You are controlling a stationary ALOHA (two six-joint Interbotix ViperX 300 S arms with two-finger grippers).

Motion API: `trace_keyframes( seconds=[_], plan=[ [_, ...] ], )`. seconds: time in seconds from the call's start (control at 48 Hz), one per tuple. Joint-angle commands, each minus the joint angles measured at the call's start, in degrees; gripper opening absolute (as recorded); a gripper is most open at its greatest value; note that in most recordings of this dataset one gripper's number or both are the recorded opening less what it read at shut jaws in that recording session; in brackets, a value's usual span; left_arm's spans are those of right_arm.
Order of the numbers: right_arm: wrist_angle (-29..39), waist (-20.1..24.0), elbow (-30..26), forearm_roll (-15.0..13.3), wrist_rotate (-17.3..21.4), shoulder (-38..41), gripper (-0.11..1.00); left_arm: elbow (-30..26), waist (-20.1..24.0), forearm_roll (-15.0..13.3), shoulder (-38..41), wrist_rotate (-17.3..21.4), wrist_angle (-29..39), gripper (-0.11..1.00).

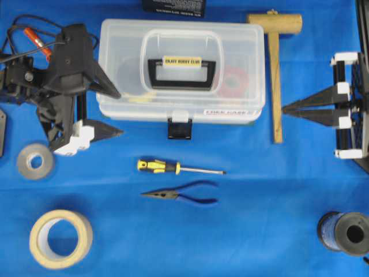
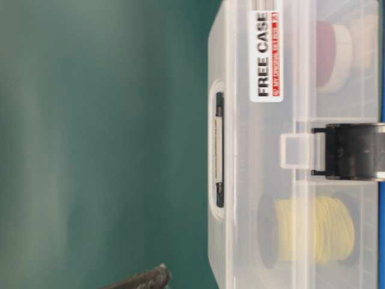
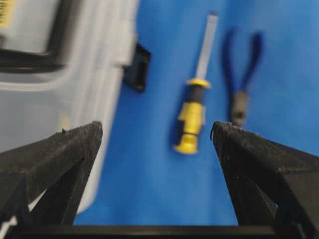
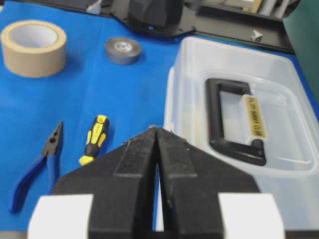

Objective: Close the tool box with the left arm.

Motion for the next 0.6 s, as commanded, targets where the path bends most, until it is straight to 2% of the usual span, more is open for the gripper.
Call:
trace_keyframes(
  seconds=[0.0, 0.229, 0.584],
  plan=[
    [-0.35, -0.09, -0.62, 0.09, 0.0, 0.18, 0.0, -0.53, -1.58, 0.09, -1.14, -0.53, -0.88, 0.88],
    [-0.44, -0.09, -0.7, 0.09, 0.09, 0.0, 0.0, 0.97, -2.29, 0.09, -5.71, -0.35, -2.02, 0.88],
    [-0.53, 0.0, -0.7, 0.09, 0.09, -0.09, 0.0, 12.83, -3.43, 0.62, -22.59, 1.23, -11.95, 0.87]
  ],
)
